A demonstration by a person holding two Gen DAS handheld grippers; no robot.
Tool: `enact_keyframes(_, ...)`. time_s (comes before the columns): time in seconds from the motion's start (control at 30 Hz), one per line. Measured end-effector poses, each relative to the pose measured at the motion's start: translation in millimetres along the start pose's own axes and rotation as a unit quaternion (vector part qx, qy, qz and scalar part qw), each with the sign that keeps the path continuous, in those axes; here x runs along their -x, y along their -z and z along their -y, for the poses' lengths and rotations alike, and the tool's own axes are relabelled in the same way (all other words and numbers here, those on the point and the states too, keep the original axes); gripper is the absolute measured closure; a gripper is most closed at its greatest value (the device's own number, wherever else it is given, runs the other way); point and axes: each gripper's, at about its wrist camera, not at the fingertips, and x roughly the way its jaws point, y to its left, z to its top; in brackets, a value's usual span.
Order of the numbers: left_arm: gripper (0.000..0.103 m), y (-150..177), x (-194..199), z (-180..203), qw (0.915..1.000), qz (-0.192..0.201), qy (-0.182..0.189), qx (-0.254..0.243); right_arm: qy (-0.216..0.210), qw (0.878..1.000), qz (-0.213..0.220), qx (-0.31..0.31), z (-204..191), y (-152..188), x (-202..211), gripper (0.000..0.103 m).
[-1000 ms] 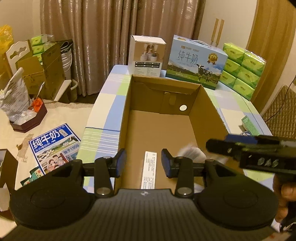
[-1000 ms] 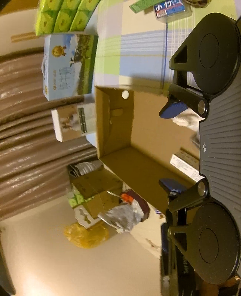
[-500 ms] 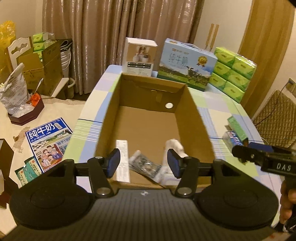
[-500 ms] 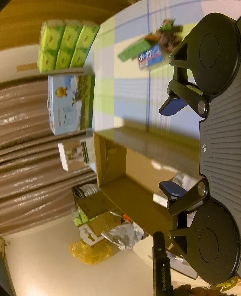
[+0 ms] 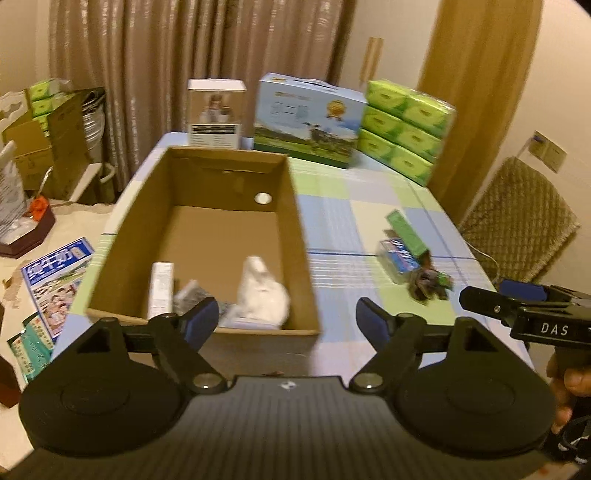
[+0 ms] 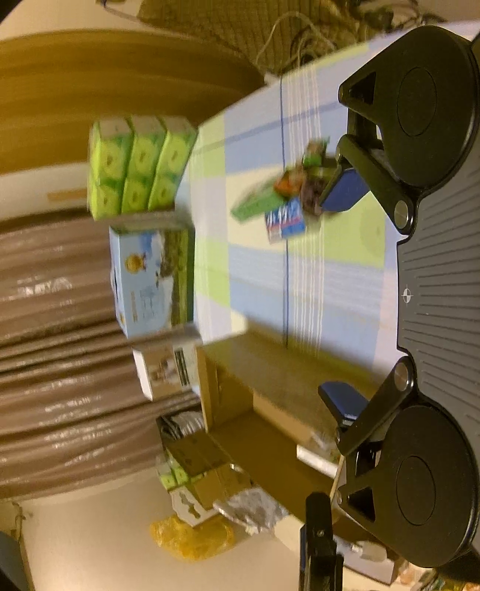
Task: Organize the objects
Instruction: 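Return both tools to the remaining table items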
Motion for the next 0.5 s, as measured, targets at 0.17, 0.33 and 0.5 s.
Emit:
enact_keyframes(0.17, 0.006, 1, -5, 37, 0.9995, 0.005, 0.02, -0.025, 0.035, 0.999, 0.002, -0.024, 40, 9, 17, 0.003)
enact_keyframes(0.33, 0.004, 3, -18, 72, 0.998, 0.001, 0.04, -0.049, 0.058, 0.997, 0.005, -0.048, 72, 13, 25, 0.003)
enact_keyframes(0.5, 0.004, 3, -33, 98, 0.9964, -0.007, 0.056, -0.063, 0.07, 0.995, 0.009, -0.064, 95, 12, 29, 0.003)
